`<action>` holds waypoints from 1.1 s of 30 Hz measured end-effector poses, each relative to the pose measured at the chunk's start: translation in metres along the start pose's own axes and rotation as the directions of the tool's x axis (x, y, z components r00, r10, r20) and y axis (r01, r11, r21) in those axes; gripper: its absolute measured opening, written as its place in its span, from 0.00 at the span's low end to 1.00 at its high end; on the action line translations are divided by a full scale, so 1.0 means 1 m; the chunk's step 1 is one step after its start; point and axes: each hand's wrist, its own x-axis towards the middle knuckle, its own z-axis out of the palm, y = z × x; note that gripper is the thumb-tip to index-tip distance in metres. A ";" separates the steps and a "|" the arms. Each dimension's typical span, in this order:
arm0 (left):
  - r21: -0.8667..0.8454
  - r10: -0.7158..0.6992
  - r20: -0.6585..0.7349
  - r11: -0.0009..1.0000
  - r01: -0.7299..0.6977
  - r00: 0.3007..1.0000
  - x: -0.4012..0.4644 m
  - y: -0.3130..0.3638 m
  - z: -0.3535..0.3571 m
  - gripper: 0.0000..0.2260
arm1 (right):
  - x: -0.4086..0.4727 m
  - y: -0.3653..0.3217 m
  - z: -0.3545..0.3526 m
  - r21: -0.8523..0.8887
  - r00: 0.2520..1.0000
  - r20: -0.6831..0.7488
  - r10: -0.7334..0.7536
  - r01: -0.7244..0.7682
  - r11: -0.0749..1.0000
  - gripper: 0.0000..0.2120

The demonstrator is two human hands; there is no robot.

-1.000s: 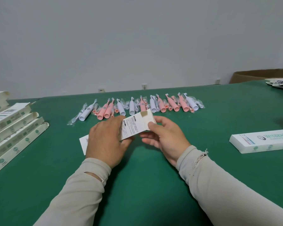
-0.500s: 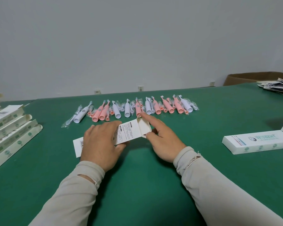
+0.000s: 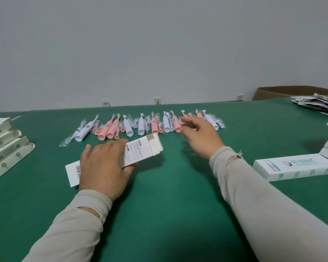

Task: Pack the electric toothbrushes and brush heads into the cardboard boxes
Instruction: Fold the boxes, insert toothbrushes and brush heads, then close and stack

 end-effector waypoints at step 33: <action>0.058 -0.047 -0.005 0.997 0.047 0.999 0.009 0.005 0.022 0.27 | 0.183 0.094 -0.072 -0.949 0.919 -0.073 0.389 -0.184 0.256 0.24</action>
